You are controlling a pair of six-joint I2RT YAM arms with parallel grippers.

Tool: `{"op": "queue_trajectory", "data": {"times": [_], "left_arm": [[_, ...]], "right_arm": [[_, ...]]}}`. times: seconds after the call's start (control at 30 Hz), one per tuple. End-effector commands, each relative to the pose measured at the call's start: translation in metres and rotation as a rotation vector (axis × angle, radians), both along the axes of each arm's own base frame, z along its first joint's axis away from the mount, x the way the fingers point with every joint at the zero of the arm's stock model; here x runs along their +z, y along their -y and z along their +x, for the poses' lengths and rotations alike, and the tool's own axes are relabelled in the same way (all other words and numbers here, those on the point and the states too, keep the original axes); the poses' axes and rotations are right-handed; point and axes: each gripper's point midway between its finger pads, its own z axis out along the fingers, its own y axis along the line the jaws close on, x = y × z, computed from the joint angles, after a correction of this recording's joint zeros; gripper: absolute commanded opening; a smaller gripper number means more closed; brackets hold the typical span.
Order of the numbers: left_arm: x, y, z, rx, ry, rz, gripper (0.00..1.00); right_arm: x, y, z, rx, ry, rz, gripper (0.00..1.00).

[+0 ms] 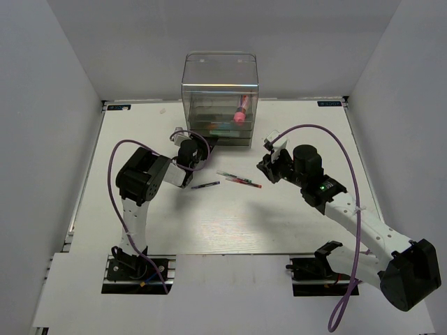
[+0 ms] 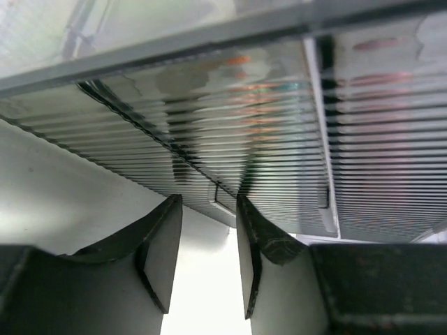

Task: Sort the stationery into containers
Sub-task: Open the drawer in the storage box.

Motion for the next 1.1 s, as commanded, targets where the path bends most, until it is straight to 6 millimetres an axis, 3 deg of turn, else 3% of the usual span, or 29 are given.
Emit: {"op": "queue_trajectory", "data": {"times": [0.0,0.23,0.47,0.67,0.7,0.8,0.93,1.07], "left_arm": [[0.029,-0.009,0.019,0.072,0.092,-0.042,0.45],[0.026,-0.014,0.024,0.093,0.120,-0.075,0.32],[0.017,-0.015,0.017,0.087,0.133,-0.105,0.00],[0.009,-0.007,-0.005,0.038,0.117,-0.114,0.00],[0.018,-0.006,-0.008,0.027,0.138,-0.127,0.00],[0.019,-0.004,-0.025,-0.004,0.142,-0.133,0.00],[0.015,-0.008,-0.052,-0.033,0.114,-0.124,0.00],[0.017,-0.016,-0.067,-0.036,0.105,-0.098,0.00]], "right_arm": [[0.009,-0.004,0.003,0.016,0.037,0.026,0.19],[0.005,-0.004,0.003,0.016,0.028,0.020,0.19],[0.003,-0.005,0.002,0.020,0.023,0.020,0.19],[0.000,-0.006,0.003,0.023,0.013,0.015,0.19],[-0.001,-0.006,0.003,0.024,0.013,0.012,0.19],[-0.003,-0.006,0.004,0.022,0.006,0.009,0.19],[-0.004,-0.007,0.004,0.023,0.003,0.004,0.19],[-0.010,-0.006,0.006,0.018,-0.010,-0.011,0.20]]}}
